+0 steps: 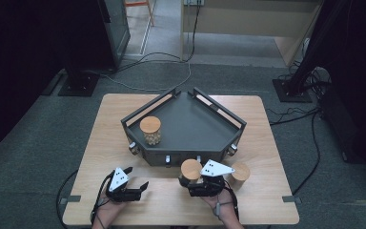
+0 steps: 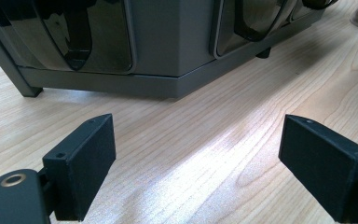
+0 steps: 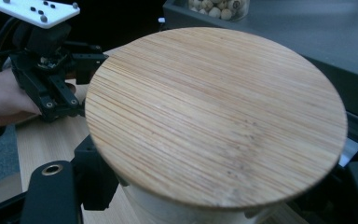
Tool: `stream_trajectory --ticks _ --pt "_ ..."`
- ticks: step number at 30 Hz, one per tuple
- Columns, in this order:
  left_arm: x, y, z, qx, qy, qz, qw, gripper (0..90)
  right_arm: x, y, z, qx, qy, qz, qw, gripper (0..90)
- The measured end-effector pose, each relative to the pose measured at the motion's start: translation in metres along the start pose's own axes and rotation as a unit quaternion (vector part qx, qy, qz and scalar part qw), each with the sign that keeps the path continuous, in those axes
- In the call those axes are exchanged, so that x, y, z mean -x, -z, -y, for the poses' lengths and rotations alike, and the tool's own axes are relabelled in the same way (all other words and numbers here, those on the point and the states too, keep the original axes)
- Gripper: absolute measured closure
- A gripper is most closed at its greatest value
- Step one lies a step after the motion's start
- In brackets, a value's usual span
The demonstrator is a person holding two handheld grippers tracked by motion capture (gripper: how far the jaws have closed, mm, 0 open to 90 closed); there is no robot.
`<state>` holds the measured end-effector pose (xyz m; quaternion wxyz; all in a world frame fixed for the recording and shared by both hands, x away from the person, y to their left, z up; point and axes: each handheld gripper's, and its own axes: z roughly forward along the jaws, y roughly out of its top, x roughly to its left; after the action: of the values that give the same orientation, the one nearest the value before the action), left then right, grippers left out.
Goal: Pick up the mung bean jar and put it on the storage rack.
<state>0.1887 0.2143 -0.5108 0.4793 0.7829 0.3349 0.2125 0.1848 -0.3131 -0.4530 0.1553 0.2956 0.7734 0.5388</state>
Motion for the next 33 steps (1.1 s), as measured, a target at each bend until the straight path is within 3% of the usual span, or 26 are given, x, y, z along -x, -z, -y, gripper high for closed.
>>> stream_trajectory --ticks 6,22,33 --pt "0.0 0.0 0.0 -0.001 -0.002 0.0 1.0 10.7 0.005 -0.001 -0.005 0.001 -0.01 -0.011 0.9999 25.2" --pt "0.001 0.0 -0.001 -0.003 -0.004 -0.001 1.0 10.8 0.004 -0.004 -0.024 -0.018 -0.005 -0.016 0.9997 25.3" --pt "0.002 -0.001 -0.002 -0.005 -0.004 -0.003 1.0 10.8 0.003 -0.005 -0.029 -0.011 -0.007 -0.011 0.9998 25.2"
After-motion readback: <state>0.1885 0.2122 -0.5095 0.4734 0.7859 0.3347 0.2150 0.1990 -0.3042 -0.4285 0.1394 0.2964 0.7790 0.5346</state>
